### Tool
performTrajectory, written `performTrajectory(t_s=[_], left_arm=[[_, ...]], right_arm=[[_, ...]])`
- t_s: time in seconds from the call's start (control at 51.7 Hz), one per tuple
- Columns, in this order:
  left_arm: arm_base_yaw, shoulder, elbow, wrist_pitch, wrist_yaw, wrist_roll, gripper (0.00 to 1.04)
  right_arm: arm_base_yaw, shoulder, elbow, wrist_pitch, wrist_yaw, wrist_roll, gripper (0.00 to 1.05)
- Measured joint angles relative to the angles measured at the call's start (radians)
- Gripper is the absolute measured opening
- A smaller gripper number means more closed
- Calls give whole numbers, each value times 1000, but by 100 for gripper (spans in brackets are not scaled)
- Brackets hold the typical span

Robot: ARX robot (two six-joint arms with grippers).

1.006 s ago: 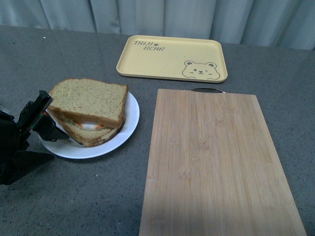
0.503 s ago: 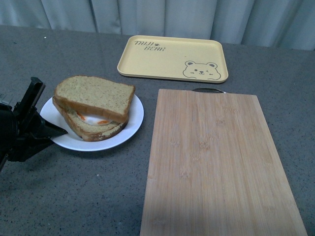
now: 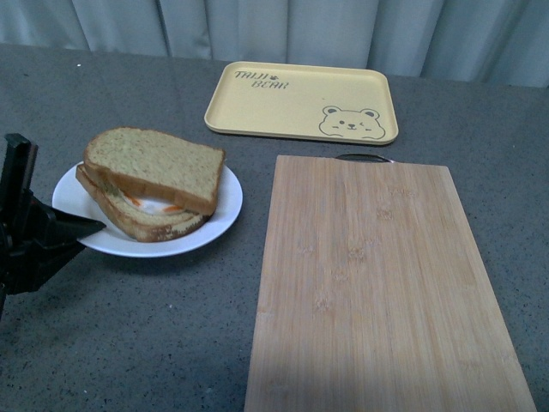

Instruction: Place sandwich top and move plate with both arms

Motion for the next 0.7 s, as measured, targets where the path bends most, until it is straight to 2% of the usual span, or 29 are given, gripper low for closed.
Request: performTrajectory(t_s=[0.116, 0.251, 0.522, 0.696], left_arm=[[-19, -10, 8, 69, 24, -60, 4], [-68, -11, 52, 50, 6, -95, 4], [-202, 64, 317, -126, -50, -129, 4], [-271, 194, 635, -389, -86, -112, 4]], right_arm=[[0, 0, 0, 0, 0, 0, 95], [0, 0, 0, 0, 0, 0, 95], [0, 0, 0, 0, 0, 0, 95], [0, 0, 0, 0, 0, 0, 95]])
